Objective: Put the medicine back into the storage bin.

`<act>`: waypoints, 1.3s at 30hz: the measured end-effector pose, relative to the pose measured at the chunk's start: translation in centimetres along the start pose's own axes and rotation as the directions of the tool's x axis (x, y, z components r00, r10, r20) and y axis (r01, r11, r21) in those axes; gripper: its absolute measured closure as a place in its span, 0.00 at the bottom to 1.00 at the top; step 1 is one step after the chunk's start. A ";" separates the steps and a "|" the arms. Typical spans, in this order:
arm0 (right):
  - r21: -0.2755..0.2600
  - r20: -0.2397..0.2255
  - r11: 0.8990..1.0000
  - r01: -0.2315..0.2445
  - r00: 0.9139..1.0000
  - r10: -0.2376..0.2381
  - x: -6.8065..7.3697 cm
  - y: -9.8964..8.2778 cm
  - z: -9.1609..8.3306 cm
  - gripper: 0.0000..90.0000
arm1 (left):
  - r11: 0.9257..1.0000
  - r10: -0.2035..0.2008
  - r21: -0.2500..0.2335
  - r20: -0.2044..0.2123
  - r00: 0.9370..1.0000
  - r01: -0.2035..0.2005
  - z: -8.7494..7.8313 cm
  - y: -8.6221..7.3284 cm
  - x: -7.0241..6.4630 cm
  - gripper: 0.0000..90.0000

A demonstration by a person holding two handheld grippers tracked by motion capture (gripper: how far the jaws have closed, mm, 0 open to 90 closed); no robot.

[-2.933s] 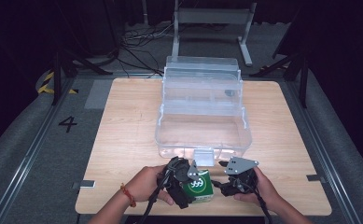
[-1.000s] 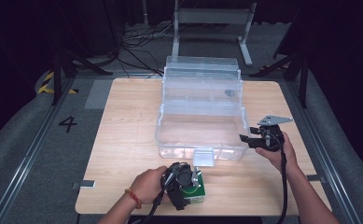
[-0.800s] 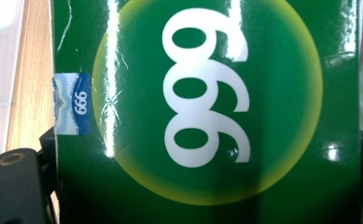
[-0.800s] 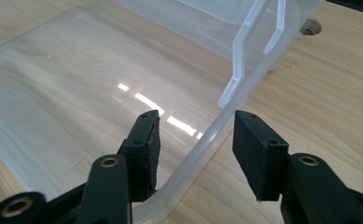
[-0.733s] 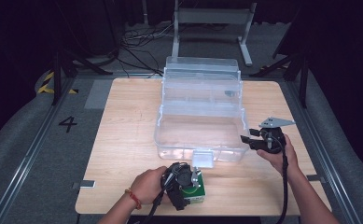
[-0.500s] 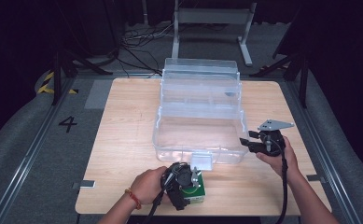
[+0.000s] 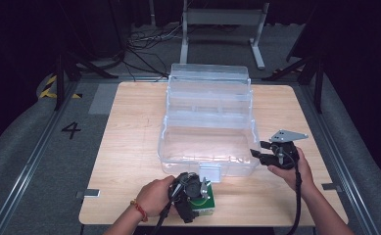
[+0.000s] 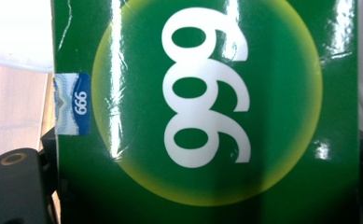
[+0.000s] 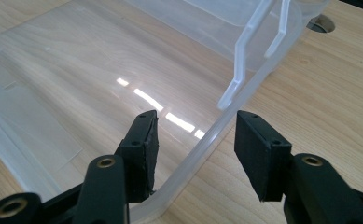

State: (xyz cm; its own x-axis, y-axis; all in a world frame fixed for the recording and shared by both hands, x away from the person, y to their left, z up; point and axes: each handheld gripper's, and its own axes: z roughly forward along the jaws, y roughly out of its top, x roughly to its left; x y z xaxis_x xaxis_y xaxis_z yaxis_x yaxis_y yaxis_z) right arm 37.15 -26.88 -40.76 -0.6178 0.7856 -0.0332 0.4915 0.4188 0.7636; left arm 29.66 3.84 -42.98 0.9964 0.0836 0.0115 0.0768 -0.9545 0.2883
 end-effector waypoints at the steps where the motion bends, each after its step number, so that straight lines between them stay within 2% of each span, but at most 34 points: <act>1: 0.000 0.000 1.000 0.000 1.000 0.000 0.0 0.0 0.0 0.56 | 1.000 0.007 0.001 -0.002 1.000 -0.007 0.0 0.0 0.0 0.17; 5: 0.003 -0.003 1.000 0.012 1.000 -0.012 0.1 0.0 -0.1 0.55 | 1.000 0.029 -0.003 -0.025 0.999 -0.029 -0.4 0.1 -0.5 0.18; 8: 0.003 -0.004 1.000 0.011 1.000 -0.011 0.1 0.0 -0.1 0.55 | 0.999 0.038 -0.011 -0.014 0.999 -0.038 -0.7 0.1 -0.6 0.18; 11: -0.008 -0.020 1.000 0.030 0.999 -0.030 0.2 -0.2 -0.3 0.46 | 0.999 0.036 -0.025 -0.014 0.999 -0.036 -1.8 0.1 -0.6 0.18; 14: -0.013 -0.018 0.999 0.038 0.999 -0.038 0.4 -0.2 -0.5 0.43 | 0.999 0.032 -0.042 -0.025 0.999 -0.033 -2.6 0.1 -0.6 0.18; 16: -0.041 -0.032 0.998 0.041 0.999 -0.042 0.5 -0.2 -1.2 0.37 | 0.997 0.049 -0.056 -0.035 0.998 -0.050 -3.7 0.0 -0.8 0.18; 17: -0.041 -0.032 0.998 0.041 0.999 -0.042 0.5 -0.2 -1.2 0.37 | 0.997 0.049 -0.056 -0.035 0.998 -0.050 -3.7 0.0 -0.8 0.18; 18: -0.079 -0.020 0.996 0.041 0.999 -0.043 0.5 -0.2 -2.2 0.38 | 0.997 0.061 -0.053 -0.049 0.997 -0.063 -4.4 0.0 -0.9 0.18; 22: -0.111 -0.004 0.993 0.036 0.999 -0.037 0.0 -0.1 -3.3 0.38 | 0.996 0.066 -0.058 -0.061 0.996 -0.070 -5.5 -0.2 -0.9 0.18; 25: -0.140 0.008 0.990 0.014 1.000 -0.013 -1.1 -0.4 -4.5 0.37 | 0.995 0.070 -0.060 -0.084 0.994 -0.075 -7.1 -0.2 -0.4 0.18; 28: -0.130 0.040 0.991 0.024 0.999 -0.019 -2.1 -1.6 -5.3 0.36 | 0.993 0.077 -0.079 -0.112 0.991 -0.086 -8.7 -0.2 0.0 0.18; 29: -0.116 0.064 0.992 0.043 0.997 -0.036 -2.6 -2.3 -5.6 0.36 | 0.992 0.086 -0.080 -0.111 0.990 -0.095 -9.3 -0.2 0.2 0.18; 30: -0.116 0.064 0.992 0.043 0.997 -0.036 -2.6 -2.3 -5.6 0.36 | 0.992 0.086 -0.080 -0.111 0.990 -0.095 -9.3 -0.2 0.2 0.18; 31: -0.104 0.081 0.993 0.053 0.996 -0.045 -2.9 -3.0 -5.8 0.36 | 0.992 0.089 -0.080 -0.114 0.989 -0.099 -10.0 -0.1 0.4 0.18; 32: -0.060 0.098 0.997 0.056 0.994 -0.050 -4.0 -4.6 -5.8 0.36 | 0.992 0.082 -0.087 -0.119 0.989 -0.093 -10.9 0.0 0.8 0.18; 33: -0.044 0.106 0.998 0.053 0.993 -0.048 -4.4 -5.2 -5.8 0.35 | 0.992 0.082 -0.087 -0.119 0.989 -0.093 -10.9 0.0 0.8 0.18; 34: -0.023 0.112 0.999 0.039 0.993 -0.036 -4.9 -6.2 -5.6 0.35 | 0.991 0.083 -0.098 -0.126 0.989 -0.096 -11.8 0.3 1.2 0.18; 37: 0.000 0.118 1.000 0.025 0.993 -0.025 -5.7 -7.4 -5.4 0.35 | 0.988 0.101 -0.101 -0.136 0.986 -0.115 -12.6 0.6 1.9 0.18; 38: 0.008 0.120 1.000 0.002 0.993 -0.003 -6.1 -8.3 -5.2 0.35 | 0.989 0.096 -0.102 -0.141 0.985 -0.111 -12.8 0.7 2.1 0.18; 39: 0.022 0.102 1.000 -0.022 0.995 0.019 -6.7 -9.3 -4.6 0.34 | 0.988 0.103 -0.097 -0.146 0.984 -0.117 -13.0 0.8 2.4 0.18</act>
State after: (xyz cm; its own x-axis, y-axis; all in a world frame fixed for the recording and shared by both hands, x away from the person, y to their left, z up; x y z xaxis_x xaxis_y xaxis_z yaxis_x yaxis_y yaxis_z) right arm 33.88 -38.08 -44.65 -0.5425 0.8359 -0.0842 0.5183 0.4118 0.7495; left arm 31.70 6.99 -30.30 0.9832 0.0262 0.1804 -0.0444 -0.9255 0.3762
